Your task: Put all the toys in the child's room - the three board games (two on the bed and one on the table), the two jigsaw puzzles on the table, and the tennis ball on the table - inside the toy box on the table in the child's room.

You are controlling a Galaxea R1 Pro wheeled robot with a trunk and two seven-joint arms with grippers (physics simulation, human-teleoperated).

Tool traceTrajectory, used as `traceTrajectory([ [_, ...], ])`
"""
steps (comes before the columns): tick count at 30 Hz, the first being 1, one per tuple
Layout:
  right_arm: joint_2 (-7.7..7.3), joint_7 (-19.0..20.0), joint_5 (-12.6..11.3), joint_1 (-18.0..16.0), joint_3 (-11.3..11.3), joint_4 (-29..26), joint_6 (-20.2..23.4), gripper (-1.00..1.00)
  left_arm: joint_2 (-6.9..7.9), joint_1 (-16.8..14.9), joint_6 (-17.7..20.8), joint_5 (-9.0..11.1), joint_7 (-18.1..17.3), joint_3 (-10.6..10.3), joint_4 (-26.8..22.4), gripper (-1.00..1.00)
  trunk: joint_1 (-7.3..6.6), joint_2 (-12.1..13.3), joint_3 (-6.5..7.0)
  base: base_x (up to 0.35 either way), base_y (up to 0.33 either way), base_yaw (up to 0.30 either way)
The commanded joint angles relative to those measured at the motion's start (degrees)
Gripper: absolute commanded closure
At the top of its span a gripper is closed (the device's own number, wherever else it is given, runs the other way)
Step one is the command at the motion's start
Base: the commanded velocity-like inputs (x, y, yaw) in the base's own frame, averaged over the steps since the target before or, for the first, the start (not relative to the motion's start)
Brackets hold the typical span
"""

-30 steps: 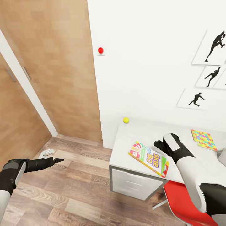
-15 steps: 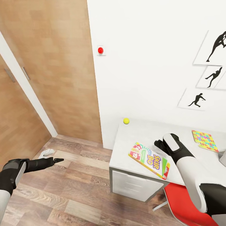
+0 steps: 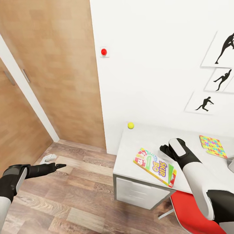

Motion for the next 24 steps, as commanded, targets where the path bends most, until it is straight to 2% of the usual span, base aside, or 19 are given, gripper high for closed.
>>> traceTrajectory([
  [1, -0.03, -0.38, -0.32, -0.04, 0.08, -0.06, 0.25, -1.0, -0.02, -0.05, 0.43, -0.08, -0.25, 0.15, -0.03, -1.0, 0.03, -0.12, -0.17, 0.003, 0.0, 0.0],
  [24, -0.12, -0.37, -0.41, -0.04, 0.01, 0.12, 0.25, -1.0, -0.02, 0.12, 0.42, -0.08, -0.25, 0.15, -0.03, -1.0, 0.03, -0.12, -2.25, 0.0, 0.0, 0.0],
])
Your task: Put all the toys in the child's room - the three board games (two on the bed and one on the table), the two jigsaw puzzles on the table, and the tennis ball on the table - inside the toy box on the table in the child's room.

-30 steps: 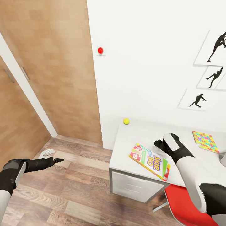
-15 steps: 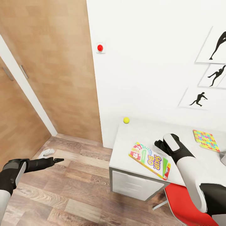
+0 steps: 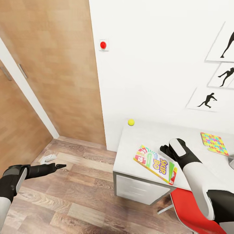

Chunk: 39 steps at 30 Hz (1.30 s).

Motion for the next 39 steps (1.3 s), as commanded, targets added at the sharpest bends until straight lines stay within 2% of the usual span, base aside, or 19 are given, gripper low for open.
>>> traceTrajectory([
  [1, -0.01, -0.37, -0.32, -0.04, 0.09, -0.08, 0.25, -1.0, -0.02, -0.05, 0.43, -0.08, -0.25, 0.14, -0.03, -1.0, 0.03, -0.12, -0.2, 0.0, 0.0, 0.0],
  [15, -0.03, -0.37, -0.24, -0.04, 0.14, 0.04, 0.24, -1.0, -0.06, 0.0, 0.43, -0.01, -0.25, 0.13, -0.03, -1.0, 0.03, -0.12, -1.52, -0.022, 0.0, 0.0],
  [23, -0.06, -0.37, -0.22, -0.04, 0.11, 0.76, 0.21, -1.0, -0.68, 0.04, 0.42, -0.07, -0.25, 0.14, -0.03, -1.0, 0.03, -0.12, -2.24, -0.003, 0.0, 0.0],
  [39, -0.01, -0.37, -0.15, -0.04, 0.14, 0.79, 0.17, -1.0, -0.81, 0.04, 0.43, -0.08, -0.25, 0.14, -0.03, -1.0, 0.03, -0.12, -2.36, -0.045, 0.015, 0.0],
])
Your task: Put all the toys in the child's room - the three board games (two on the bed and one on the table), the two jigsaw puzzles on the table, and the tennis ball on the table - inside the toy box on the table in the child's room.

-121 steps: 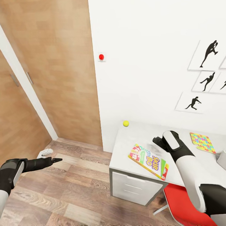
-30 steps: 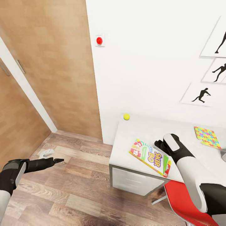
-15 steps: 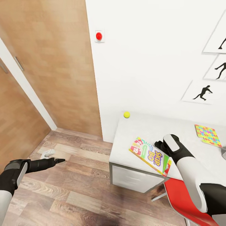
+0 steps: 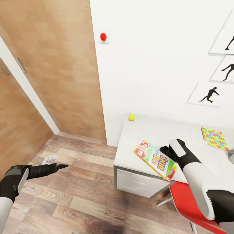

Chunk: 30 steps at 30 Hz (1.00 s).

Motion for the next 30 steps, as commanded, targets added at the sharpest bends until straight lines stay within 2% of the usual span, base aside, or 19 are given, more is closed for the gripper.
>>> traceTrajectory([
  [1, -0.01, -0.36, -0.31, -0.04, 0.08, -0.09, 0.26, -1.0, -0.02, -0.05, 0.43, -0.08, -0.25, 0.15, -0.03, -1.0, 0.03, -0.11, -0.1, -0.004, 0.002, 0.0],
  [30, 0.05, -0.38, -0.31, -0.04, 0.16, -0.09, 0.28, -1.0, -0.02, -0.05, 0.43, -0.08, -0.25, 0.15, -0.03, -1.0, 0.03, -0.11, -0.1, 0.0, 0.039, 0.0],
])
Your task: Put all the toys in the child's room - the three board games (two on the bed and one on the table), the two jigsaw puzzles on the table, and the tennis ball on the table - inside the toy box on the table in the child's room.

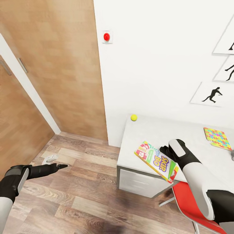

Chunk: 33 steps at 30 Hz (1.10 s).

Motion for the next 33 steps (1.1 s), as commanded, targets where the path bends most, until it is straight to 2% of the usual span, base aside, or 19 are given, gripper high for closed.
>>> traceTrajectory([
  [1, -0.04, -0.36, -0.32, -0.04, 0.09, -0.08, 0.28, -1.0, -0.02, -0.05, 0.43, -0.08, -0.25, 0.15, -0.03, -1.0, 0.03, -0.11, -0.1, -0.005, 0.002, 0.0],
  [33, 0.0, -0.38, -0.32, -0.04, 0.09, -0.08, 0.25, -1.0, -0.02, -0.05, 0.43, -0.08, -0.25, 0.15, -0.03, -1.0, 0.03, -0.11, -0.1, -0.055, 0.026, 0.0],
])
